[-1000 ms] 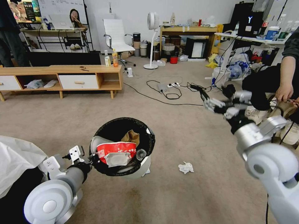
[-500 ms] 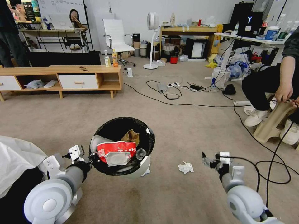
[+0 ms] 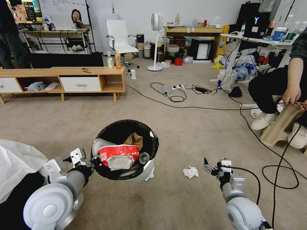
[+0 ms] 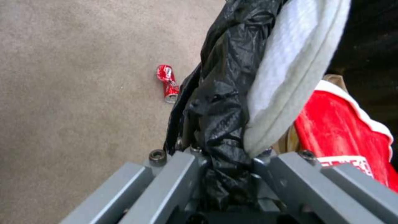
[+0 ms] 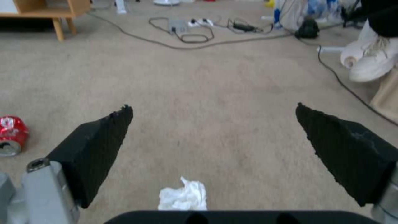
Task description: Pick up the trash bin and place the garbage on the floor into it.
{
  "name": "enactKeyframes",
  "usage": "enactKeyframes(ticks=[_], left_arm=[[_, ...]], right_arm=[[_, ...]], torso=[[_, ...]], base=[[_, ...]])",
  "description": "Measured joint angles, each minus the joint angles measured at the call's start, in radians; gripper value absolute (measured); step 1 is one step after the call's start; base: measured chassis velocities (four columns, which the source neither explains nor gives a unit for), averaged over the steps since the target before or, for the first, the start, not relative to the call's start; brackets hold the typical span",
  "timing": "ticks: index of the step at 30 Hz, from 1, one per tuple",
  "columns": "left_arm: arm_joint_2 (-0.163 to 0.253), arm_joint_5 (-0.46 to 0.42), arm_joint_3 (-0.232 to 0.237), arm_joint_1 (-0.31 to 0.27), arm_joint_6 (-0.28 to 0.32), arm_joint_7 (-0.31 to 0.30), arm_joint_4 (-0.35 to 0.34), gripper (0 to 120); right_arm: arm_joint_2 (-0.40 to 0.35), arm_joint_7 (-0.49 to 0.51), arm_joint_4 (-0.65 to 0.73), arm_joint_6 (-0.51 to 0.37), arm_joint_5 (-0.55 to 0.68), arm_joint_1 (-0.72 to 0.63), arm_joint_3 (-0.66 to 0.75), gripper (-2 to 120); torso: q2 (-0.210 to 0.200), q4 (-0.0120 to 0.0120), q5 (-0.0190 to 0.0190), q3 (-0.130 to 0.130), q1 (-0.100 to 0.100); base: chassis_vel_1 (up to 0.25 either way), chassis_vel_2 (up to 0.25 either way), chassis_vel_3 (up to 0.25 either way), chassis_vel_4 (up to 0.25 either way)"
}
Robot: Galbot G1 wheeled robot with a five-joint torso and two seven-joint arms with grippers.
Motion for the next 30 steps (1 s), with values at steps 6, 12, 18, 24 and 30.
enactKeyframes(ticks=[6, 12, 18, 24, 30], left_arm=[[-0.001, 0.003, 0.001, 0.005, 0.000, 0.001, -0.005, 4], [-0.004, 0.005, 0.002, 0.011, 0.000, 0.001, -0.010, 4], [-0.006, 0.008, 0.001, 0.016, 0.000, 0.001, -0.013, 4], [-0.009, 0.012, 0.002, 0.017, 0.000, 0.001, -0.015, 4], [-0.010, 0.013, 0.003, 0.016, 0.000, 0.001, -0.015, 4]], right_arm=[[0.002, -0.011, 0.002, 0.029, -0.014, -0.009, 0.006, 100], [0.001, -0.017, 0.006, 0.039, -0.018, -0.013, 0.008, 100], [0.003, -0.019, 0.002, 0.060, -0.027, -0.013, 0.006, 100], [0.003, -0.019, -0.003, 0.070, -0.030, -0.009, 0.005, 100], [0.003, -0.019, -0.006, 0.073, -0.031, -0.009, 0.004, 100]], torso=[[0.000, -0.0003, 0.0000, 0.000, 0.000], [0.000, -0.0001, 0.0003, 0.000, 0.000], [0.000, 0.0003, 0.0004, 0.000, 0.000], [0.000, 0.0000, 0.0003, 0.000, 0.000], [0.000, -0.0002, 0.0000, 0.000, 0.000]], base=[[-0.021, 0.015, 0.020, -0.019], [-0.137, 0.132, 0.126, -0.129], [-0.235, 0.224, 0.211, -0.224], [-0.155, 0.169, 0.185, -0.139], [0.011, -0.021, -0.023, 0.009]])
